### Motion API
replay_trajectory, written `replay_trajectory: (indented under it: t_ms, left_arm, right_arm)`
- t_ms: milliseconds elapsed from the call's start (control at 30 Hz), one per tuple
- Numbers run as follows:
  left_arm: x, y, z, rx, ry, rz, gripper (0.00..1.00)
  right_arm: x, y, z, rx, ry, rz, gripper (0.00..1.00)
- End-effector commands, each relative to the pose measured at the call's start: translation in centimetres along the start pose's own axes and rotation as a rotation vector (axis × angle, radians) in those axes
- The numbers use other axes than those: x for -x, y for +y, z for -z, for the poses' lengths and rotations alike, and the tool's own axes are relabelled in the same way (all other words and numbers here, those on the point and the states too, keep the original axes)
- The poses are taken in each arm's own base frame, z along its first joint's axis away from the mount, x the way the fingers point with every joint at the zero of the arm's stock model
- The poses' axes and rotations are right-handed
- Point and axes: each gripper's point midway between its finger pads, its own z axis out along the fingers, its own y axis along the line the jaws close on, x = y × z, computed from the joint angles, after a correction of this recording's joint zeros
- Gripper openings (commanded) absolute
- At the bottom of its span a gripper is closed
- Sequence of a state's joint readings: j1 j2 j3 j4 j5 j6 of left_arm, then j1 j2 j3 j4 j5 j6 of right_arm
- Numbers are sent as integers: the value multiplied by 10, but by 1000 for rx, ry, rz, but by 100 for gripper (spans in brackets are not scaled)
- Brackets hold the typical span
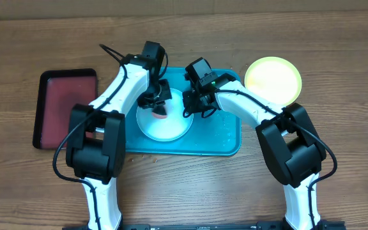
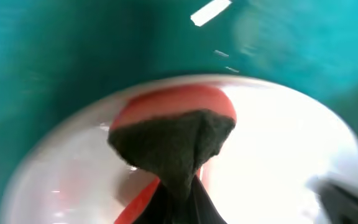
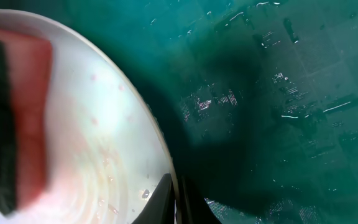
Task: Clean dirty plates on tray and stack at the side
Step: 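Bring the sponge with the left gripper onto the light blue plate and scrub, then return the sponge to the red water tray with the left gripper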
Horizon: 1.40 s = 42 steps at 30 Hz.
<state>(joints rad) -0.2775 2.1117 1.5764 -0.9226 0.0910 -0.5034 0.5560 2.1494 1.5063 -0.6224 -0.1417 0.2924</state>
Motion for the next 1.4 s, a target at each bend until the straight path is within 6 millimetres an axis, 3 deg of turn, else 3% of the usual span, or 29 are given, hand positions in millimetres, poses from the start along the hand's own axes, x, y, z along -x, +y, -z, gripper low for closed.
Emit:
replay_trajectory:
  t_ms: [0,233,367,533,667,800,967,1167,1367]
  left_arm:
    - [-26,-29,-9,-70,79,-32,4]
    - [-48,-46,-11,-49,111,-96,4]
    - [-49,-39,-12,8,96,-110,4]
    - [-39,0,-8,219,35,-114,5]
    - [-27,43,7,459,-33,-133,4]
    - [-19,72,23,597,-62,-130,4]
    - [-7,81,38,593,-68,-70,4]
    - [25,89,80,524,-114,73,4]
    - [55,120,108,361,-114,241,4]
  right_arm:
    - [-4,-46,-11,-141,10,-61,4]
    - [-4,-46,-11,-141,10,-61,4]
    - [-4,-46,-11,-142,11,-61,4]
    - [-5,-46,-11,-143,14,-61,4]
    - [-6,-46,-11,-145,19,-62,4]
    - [-6,-46,-11,-145,19,-61,4]
    - [-6,-46,-11,-145,19,-62,4]
    - [-7,-47,-11,-147,23,-62,4]
    - [-7,-47,-11,-150,22,-62,4]
